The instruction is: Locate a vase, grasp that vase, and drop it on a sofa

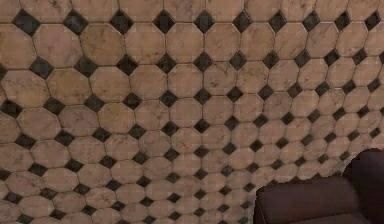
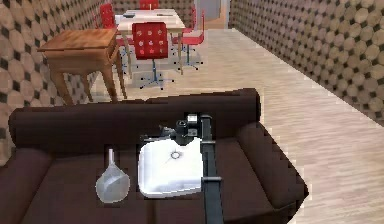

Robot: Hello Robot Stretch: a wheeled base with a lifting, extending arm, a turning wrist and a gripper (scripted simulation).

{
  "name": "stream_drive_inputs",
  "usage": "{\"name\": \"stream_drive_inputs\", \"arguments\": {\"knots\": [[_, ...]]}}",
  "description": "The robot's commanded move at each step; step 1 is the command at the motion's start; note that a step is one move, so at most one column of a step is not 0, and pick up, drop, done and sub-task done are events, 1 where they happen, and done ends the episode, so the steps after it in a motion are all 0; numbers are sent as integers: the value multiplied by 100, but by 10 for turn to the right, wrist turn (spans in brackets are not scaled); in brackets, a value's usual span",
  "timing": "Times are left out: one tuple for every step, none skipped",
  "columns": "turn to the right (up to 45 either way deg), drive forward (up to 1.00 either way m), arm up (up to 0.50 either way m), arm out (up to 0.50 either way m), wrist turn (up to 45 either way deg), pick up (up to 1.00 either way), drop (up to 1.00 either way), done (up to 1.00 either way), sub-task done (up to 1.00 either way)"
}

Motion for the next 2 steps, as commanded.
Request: {"name": "stream_drive_inputs", "arguments": {"knots": [[0, 0, 0, -8, 0, 0, 0, 0, 0], [0, 0, 0, 0, 0, 0, 0, 100, 0]]}}
